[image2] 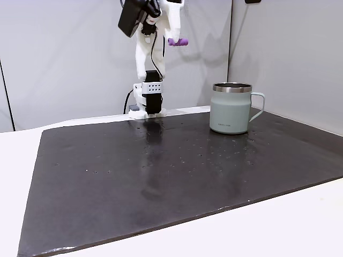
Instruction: Grasp a pengrip and put it in the cup.
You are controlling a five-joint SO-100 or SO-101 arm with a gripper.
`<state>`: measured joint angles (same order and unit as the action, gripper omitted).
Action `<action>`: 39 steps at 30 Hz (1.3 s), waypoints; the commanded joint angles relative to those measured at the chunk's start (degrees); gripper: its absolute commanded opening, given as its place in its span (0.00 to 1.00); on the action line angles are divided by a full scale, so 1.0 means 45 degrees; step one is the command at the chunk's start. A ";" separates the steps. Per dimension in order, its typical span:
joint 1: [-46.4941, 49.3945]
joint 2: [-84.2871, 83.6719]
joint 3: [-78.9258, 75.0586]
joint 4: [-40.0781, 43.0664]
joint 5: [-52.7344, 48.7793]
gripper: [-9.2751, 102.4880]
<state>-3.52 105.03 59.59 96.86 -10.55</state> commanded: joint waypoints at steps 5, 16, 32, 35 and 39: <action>-0.3438 -0.0039 -0.0762 0.0059 0.1934 0.09; -0.6465 -0.0977 -0.0449 0.0078 0.3164 0.08; -0.7773 -0.1328 0.0469 0.0078 0.2695 0.18; -0.7773 -0.1230 0.0566 0.0078 0.2656 0.36; -0.7812 -0.1211 0.0566 0.0078 0.2520 0.46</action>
<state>-38.50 98.70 62.58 96.86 1.93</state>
